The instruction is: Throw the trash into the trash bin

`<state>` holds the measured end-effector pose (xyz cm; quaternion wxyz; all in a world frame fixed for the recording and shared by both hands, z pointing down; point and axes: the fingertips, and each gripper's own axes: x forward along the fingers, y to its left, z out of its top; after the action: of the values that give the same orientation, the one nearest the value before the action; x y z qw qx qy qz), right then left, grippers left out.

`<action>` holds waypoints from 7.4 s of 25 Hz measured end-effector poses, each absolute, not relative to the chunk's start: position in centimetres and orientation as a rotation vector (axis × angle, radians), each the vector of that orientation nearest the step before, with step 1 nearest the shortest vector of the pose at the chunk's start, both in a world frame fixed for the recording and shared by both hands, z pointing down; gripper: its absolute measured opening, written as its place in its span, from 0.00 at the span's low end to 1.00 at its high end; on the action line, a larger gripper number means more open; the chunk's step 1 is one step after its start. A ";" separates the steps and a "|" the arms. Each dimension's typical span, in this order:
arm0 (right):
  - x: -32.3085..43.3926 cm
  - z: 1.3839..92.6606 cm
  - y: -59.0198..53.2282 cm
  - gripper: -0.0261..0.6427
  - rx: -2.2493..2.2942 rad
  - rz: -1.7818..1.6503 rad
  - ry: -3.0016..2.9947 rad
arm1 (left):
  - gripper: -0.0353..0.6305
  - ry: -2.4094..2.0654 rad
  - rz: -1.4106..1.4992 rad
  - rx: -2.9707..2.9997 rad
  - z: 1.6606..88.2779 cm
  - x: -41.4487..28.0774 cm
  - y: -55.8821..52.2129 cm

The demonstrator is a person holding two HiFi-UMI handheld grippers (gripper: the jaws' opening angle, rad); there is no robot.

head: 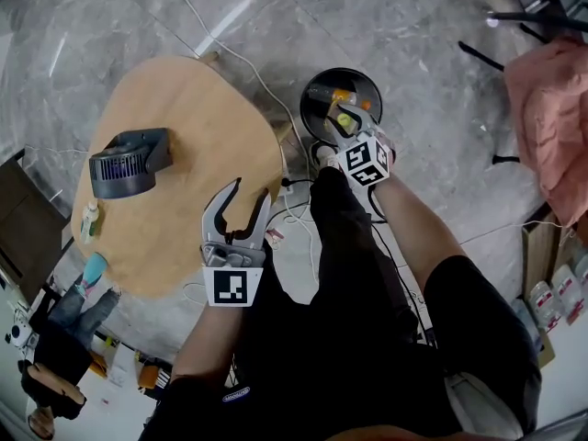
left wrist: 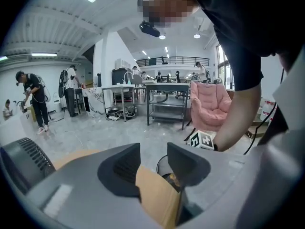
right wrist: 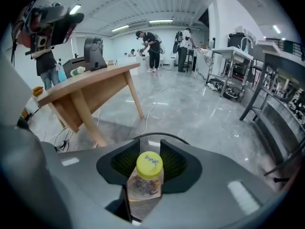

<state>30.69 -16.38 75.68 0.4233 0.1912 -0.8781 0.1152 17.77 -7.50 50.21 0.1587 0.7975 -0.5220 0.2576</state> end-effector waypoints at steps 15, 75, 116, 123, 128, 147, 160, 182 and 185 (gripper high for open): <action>31.8 78.5 -14.6 0.48 0.537 0.240 -2.058 | 0.31 -1.569 0.635 2.150 50.6 13.2 -1.5; -19.0 42.2 25.3 0.47 -0.357 -0.059 -2.775 | 0.52 -2.391 0.292 1.166 47.5 -26.3 37.7; -30.2 54.4 27.0 0.56 -0.323 0.177 -2.465 | 0.55 -2.462 0.370 1.166 44.8 -27.1 46.6; -19.2 46.3 20.3 0.56 -0.327 0.277 -2.622 | 0.55 -2.402 0.433 1.351 44.3 -22.1 35.2; -11.3 41.3 15.7 0.56 -0.318 0.192 -2.702 | 0.55 -2.289 0.470 1.579 44.4 -17.8 25.4; 23.5 48.0 -8.4 0.56 0.484 0.440 -2.606 | 0.55 -1.820 0.634 2.168 45.7 4.7 -2.1; 37.9 66.4 -11.1 0.56 0.701 0.678 -2.114 | 0.55 -1.713 0.684 2.203 47.9 9.5 -8.1; 37.0 87.5 -13.6 0.56 0.307 0.645 -1.464 | 0.55 -1.667 0.757 2.120 49.6 8.2 -5.5; 36.1 89.1 -13.8 0.56 0.266 0.652 -1.428 | 0.55 -1.668 0.764 2.114 49.8 8.0 -4.8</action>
<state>36.08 -13.77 89.11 0.6993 0.1196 -0.6411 0.2927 7.97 -4.77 49.80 0.1704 0.7442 -0.5873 0.2689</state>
